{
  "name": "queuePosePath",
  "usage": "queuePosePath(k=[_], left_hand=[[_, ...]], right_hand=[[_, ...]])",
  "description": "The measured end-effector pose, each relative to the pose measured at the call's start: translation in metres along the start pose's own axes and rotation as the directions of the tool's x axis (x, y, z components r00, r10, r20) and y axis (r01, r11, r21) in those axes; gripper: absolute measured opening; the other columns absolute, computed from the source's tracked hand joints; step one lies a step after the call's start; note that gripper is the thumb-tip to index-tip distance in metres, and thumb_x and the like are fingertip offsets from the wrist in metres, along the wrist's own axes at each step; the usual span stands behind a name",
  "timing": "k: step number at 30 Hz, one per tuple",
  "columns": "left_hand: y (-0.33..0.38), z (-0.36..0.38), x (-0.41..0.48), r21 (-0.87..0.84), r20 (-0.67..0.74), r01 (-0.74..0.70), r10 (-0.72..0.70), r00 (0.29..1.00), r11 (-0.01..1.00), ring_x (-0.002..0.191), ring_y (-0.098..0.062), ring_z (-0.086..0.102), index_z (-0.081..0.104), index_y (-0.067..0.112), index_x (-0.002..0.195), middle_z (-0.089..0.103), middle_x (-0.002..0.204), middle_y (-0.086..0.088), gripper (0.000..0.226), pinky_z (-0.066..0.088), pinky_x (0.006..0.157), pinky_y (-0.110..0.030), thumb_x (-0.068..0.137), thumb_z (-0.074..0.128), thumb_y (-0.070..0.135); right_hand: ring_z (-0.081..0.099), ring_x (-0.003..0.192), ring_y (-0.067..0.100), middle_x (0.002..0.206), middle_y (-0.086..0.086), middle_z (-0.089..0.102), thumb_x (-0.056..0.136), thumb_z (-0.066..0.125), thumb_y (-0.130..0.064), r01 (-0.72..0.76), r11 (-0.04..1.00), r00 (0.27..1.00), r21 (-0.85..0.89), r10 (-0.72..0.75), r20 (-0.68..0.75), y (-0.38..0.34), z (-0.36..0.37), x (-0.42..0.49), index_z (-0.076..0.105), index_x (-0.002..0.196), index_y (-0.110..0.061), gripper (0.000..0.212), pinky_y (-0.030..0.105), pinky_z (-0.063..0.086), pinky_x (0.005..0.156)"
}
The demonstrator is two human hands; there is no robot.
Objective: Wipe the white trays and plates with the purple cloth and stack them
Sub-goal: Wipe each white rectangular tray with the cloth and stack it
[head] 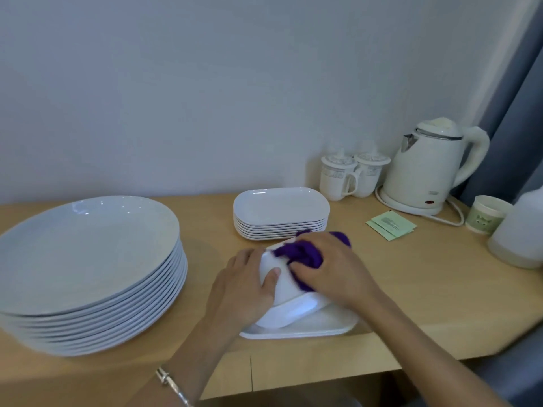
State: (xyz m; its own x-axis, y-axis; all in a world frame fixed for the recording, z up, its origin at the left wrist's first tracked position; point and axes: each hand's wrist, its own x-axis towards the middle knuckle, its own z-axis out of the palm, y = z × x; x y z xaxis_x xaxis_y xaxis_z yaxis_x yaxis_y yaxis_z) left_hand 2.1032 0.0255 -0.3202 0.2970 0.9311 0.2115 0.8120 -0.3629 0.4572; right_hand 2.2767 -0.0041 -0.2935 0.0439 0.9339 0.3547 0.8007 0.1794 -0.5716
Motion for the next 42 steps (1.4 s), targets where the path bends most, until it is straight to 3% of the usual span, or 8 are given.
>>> queuePosePath(k=[4, 10, 18, 21, 25, 29, 36, 42], left_hand=[[0.001, 0.000, 0.000, -0.010, -0.003, 0.022, -0.022, 1.000, 1.000, 0.127, -0.012, 0.037, 0.033, 0.030, 0.138, 0.037, 0.139, 0.011, 0.045, 0.037, 0.097, -0.031, 0.097, 0.033, 0.047], [0.001, 0.001, -0.002, -0.051, -0.085, 0.131, -0.135, 0.987, 0.990, 0.131, -0.015, 0.030, 0.031, 0.028, 0.141, 0.033, 0.144, 0.007, 0.046, 0.035, 0.097, -0.031, 0.097, 0.037, 0.042], [-0.004, -0.004, -0.008, -0.072, -0.053, 0.130, -0.134, 0.990, 0.989, 0.131, -0.016, 0.029, 0.028, 0.025, 0.144, 0.032, 0.144, 0.006, 0.051, 0.035, 0.097, -0.031, 0.097, 0.038, 0.045], [-0.003, -0.005, -0.004, -0.064, 0.017, 0.106, -0.105, 0.994, 0.992, 0.133, -0.017, 0.029, 0.029, 0.023, 0.144, 0.031, 0.146, 0.005, 0.052, 0.033, 0.102, -0.032, 0.098, 0.039, 0.044], [-0.005, -0.007, 0.001, -0.062, 0.075, 0.065, -0.061, 0.995, 0.996, 0.135, -0.018, 0.029, 0.029, 0.022, 0.146, 0.032, 0.147, 0.001, 0.053, 0.027, 0.107, -0.029, 0.097, 0.043, 0.038], [-0.006, -0.016, 0.008, -0.154, 0.183, 0.112, -0.083, 0.980, 0.982, 0.135, -0.019, 0.027, 0.031, 0.025, 0.145, 0.033, 0.142, -0.001, 0.058, 0.027, 0.108, -0.030, 0.094, 0.053, 0.040], [0.013, -0.055, 0.041, -0.093, 0.255, 0.035, -0.010, 0.967, 0.995, 0.137, -0.019, 0.024, 0.030, 0.024, 0.147, 0.029, 0.139, -0.001, 0.077, 0.025, 0.109, -0.028, 0.083, 0.070, 0.031], [0.034, -0.090, 0.045, -0.110, 0.143, -0.092, 0.107, 0.984, 0.990, 0.097, -0.013, 0.054, 0.054, 0.030, 0.100, 0.059, 0.109, 0.008, 0.021, 0.043, 0.080, -0.028, 0.085, 0.068, 0.026]], right_hand=[[0.058, 0.089, 0.004, 0.097, -0.014, 0.063, 0.079, 0.067, -0.029, -0.306, 0.908, 0.925, 0.285, 0.355, -0.135, 0.025, -0.027, -0.001, 0.058, 0.093, -0.039, 0.020, 0.021, 0.043, 0.070], [0.034, 0.115, -0.006, 0.123, -0.020, 0.045, 0.075, 0.064, -0.047, 0.163, 0.986, 0.986, -0.043, -0.162, 0.022, -0.002, 0.019, -0.045, 0.056, 0.123, -0.030, 0.052, -0.001, 0.017, 0.095], [0.039, 0.123, 0.002, 0.127, -0.020, 0.039, 0.081, 0.070, -0.031, -0.073, 0.993, 0.991, 0.096, 0.083, -0.106, 0.020, 0.007, -0.038, 0.049, 0.129, -0.030, 0.052, 0.014, 0.032, 0.102], [0.031, 0.126, 0.000, 0.126, -0.020, 0.037, 0.083, 0.066, -0.036, 0.057, 0.998, 0.993, -0.010, -0.058, -0.107, 0.008, 0.012, -0.047, 0.052, 0.128, -0.026, 0.048, 0.000, 0.016, 0.099], [0.014, 0.122, -0.017, 0.128, -0.025, 0.030, 0.085, 0.064, -0.041, 0.247, 0.967, 0.963, -0.066, -0.237, 0.131, 0.000, 0.009, -0.045, 0.051, 0.131, -0.027, 0.050, -0.004, 0.005, 0.097], [0.036, 0.123, 0.002, 0.124, -0.018, 0.043, 0.084, 0.066, -0.035, -0.032, 0.999, 0.983, -0.013, 0.030, -0.182, 0.015, 0.003, -0.033, 0.055, 0.125, -0.024, 0.044, 0.006, 0.023, 0.097], [0.047, 0.118, 0.008, 0.120, -0.010, 0.052, 0.077, 0.064, -0.040, 0.315, 0.945, 0.941, -0.084, -0.323, -0.103, 0.008, 0.020, -0.055, 0.055, 0.116, -0.026, 0.042, 0.024, 0.041, 0.099], [0.050, 0.112, 0.011, 0.114, -0.008, 0.056, 0.072, 0.067, -0.036, 0.357, 0.925, 0.929, -0.132, -0.366, -0.059, 0.008, 0.025, -0.046, 0.058, 0.111, -0.025, 0.042, 0.023, 0.041, 0.097]])
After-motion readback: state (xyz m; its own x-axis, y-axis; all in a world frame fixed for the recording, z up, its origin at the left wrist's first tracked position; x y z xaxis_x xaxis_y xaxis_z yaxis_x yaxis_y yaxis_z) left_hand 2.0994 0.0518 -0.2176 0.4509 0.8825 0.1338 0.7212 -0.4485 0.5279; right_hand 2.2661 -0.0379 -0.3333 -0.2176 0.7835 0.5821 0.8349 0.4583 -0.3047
